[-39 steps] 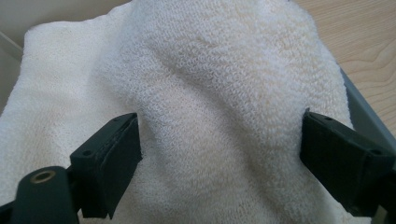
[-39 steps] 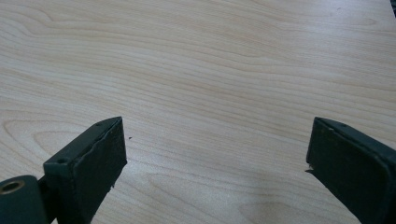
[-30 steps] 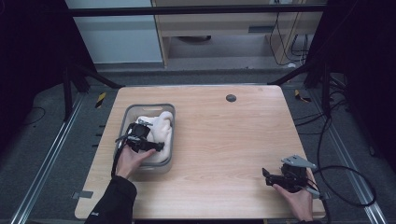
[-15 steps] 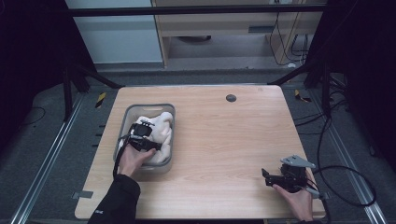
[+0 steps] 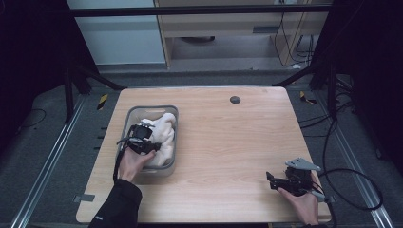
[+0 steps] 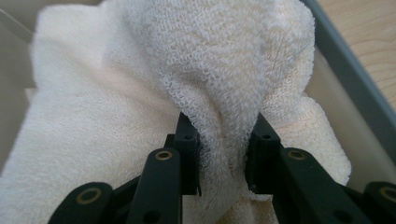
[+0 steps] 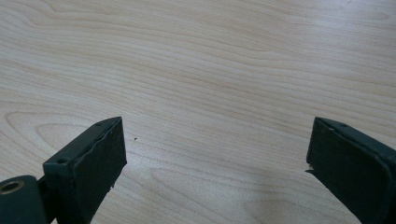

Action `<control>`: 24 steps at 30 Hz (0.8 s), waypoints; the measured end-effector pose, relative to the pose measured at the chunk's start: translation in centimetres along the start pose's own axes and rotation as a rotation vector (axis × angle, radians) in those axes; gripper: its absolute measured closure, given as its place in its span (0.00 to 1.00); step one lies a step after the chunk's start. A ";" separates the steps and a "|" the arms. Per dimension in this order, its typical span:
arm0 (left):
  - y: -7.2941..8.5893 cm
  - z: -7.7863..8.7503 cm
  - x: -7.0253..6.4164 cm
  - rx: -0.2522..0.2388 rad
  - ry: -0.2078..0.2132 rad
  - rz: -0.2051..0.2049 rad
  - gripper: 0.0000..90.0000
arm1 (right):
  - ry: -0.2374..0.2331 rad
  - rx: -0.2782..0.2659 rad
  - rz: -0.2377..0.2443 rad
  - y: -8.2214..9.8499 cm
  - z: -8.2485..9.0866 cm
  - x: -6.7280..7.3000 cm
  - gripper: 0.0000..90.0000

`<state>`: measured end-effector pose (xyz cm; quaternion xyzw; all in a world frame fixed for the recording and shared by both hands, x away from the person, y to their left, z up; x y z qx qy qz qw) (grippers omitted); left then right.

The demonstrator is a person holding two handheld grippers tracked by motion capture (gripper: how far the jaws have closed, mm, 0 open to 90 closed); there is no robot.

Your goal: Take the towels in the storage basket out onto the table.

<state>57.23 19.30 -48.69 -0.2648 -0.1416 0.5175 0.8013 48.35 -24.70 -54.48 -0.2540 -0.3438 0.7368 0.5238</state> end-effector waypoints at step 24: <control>-3.6 11.1 1.3 -0.295 0.060 0.048 0.79 | -0.001 -0.005 0.003 -0.1 0.0 0.0 0.06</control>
Point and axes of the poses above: each handheld gripper's, and its own axes: z roughly backward along the jaws, y roughly out of its underside, x roughly to its left, the point moved 9 cm from there along -z, roughly forward along the jaws, and after that the axes turned 1 degree about z, right-handed, at the moved point
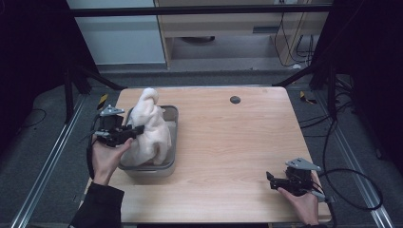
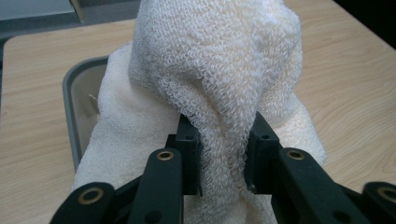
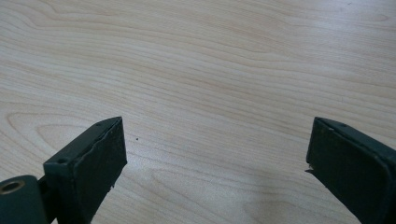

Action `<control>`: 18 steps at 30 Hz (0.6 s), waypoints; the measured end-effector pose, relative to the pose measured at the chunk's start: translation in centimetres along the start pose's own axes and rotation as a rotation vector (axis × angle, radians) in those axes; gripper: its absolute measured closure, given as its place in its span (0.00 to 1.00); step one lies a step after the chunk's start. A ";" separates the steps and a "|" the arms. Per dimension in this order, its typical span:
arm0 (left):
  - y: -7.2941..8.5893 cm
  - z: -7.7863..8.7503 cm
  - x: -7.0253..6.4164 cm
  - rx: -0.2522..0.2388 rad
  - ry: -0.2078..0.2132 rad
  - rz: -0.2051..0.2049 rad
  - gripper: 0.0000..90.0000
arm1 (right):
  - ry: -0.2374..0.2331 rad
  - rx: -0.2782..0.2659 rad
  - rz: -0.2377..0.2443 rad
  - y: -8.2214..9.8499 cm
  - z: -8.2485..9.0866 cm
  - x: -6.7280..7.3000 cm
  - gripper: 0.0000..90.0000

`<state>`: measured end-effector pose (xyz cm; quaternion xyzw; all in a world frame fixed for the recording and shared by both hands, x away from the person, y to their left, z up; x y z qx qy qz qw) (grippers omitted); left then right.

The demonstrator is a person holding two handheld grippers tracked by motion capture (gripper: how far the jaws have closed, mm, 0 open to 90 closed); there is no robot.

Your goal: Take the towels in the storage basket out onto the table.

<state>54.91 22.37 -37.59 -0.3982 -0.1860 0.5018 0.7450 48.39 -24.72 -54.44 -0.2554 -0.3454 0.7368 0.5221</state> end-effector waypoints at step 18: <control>-3.5 4.2 -0.4 -0.112 0.018 -0.001 0.79 | -0.004 -0.002 0.001 0.0 0.0 0.0 0.06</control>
Point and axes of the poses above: each handheld gripper's, and its own axes: z roughly backward along the jaws, y roughly out of its underside, x roughly to its left, the point moved 9 cm from there along -z, roughly forward along the jaws, and after that the axes turned 1 degree about z, right-handed, at the moved point
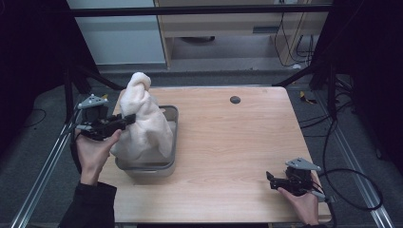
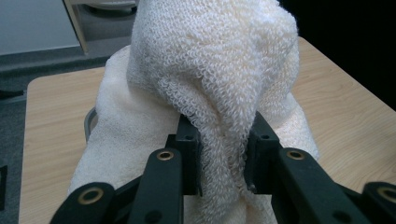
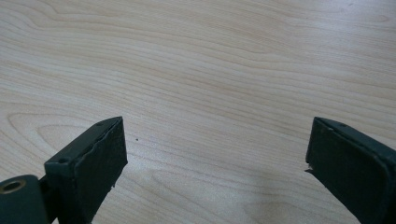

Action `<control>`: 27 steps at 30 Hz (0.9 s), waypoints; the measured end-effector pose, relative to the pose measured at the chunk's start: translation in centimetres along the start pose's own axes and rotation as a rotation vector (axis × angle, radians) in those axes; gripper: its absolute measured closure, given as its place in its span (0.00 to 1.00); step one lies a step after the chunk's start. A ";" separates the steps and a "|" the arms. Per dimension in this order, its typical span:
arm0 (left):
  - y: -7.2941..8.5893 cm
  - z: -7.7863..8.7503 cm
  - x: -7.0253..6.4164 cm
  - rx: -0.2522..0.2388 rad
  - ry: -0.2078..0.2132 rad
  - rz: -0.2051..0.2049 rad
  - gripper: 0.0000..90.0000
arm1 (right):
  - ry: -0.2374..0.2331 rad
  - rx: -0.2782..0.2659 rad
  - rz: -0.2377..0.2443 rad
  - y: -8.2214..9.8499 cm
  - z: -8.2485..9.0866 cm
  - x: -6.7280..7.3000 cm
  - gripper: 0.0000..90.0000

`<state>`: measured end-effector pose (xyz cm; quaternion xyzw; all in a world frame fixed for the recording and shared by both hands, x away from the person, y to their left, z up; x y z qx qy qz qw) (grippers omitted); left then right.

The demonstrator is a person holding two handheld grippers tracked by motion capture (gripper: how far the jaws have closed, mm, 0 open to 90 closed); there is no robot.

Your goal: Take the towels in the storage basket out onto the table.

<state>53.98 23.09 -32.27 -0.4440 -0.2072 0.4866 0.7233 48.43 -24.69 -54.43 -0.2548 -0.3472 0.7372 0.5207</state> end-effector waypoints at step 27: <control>-3.9 3.1 -3.2 -0.060 0.055 -0.061 0.78 | -0.008 -0.005 -0.006 -0.1 0.1 0.1 0.07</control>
Point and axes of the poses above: each handheld gripper's, and its own axes: z roughly backward along the jaws, y roughly out of its underside, x roughly to its left, the point moved 9 cm from there along -z, roughly forward along the jaws, and after that the axes turned 1 degree about z, right-handed, at the moved point
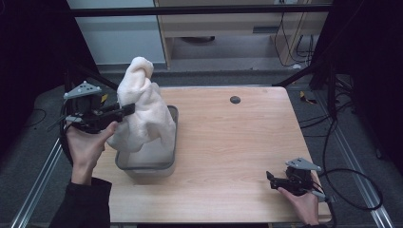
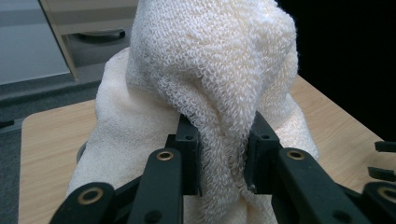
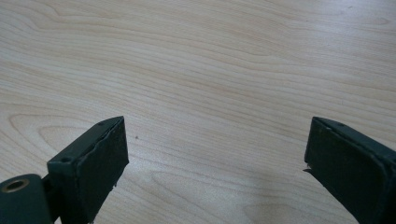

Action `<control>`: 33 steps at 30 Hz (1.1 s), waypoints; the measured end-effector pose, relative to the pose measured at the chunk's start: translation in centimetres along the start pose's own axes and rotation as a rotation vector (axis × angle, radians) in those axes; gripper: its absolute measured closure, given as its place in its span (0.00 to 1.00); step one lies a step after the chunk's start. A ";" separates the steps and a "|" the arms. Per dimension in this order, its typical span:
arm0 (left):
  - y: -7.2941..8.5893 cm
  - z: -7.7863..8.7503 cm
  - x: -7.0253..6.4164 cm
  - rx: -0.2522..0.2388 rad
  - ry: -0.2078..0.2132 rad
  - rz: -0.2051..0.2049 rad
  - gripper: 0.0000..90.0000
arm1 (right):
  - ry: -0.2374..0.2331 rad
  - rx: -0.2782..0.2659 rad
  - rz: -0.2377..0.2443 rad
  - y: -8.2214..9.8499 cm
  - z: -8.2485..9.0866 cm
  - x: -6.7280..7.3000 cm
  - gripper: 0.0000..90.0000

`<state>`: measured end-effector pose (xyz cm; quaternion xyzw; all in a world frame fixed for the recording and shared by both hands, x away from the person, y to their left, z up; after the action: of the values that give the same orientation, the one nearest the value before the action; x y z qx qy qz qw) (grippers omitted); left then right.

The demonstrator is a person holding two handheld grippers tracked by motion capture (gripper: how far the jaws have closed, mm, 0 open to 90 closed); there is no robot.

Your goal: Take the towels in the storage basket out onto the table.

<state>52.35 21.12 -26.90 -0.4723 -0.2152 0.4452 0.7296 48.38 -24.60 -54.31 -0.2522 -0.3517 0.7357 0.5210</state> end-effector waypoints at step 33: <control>-2.7 -3.3 -8.9 0.043 0.119 -0.131 0.78 | 0.013 -0.003 0.001 -0.1 0.2 -0.3 0.07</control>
<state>51.43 11.50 -25.06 -0.4672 -0.1925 0.3720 0.7787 48.42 -24.96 -54.10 -0.2581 -0.3493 0.7338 0.5224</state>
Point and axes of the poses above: each handheld gripper's, and its own axes: z roughly backward along the jaws, y roughly out of its underside, x roughly to its left, the point moved 9 cm from there along -z, roughly forward along the jaws, and after that the axes turned 1 degree about z, right-handed, at the moved point
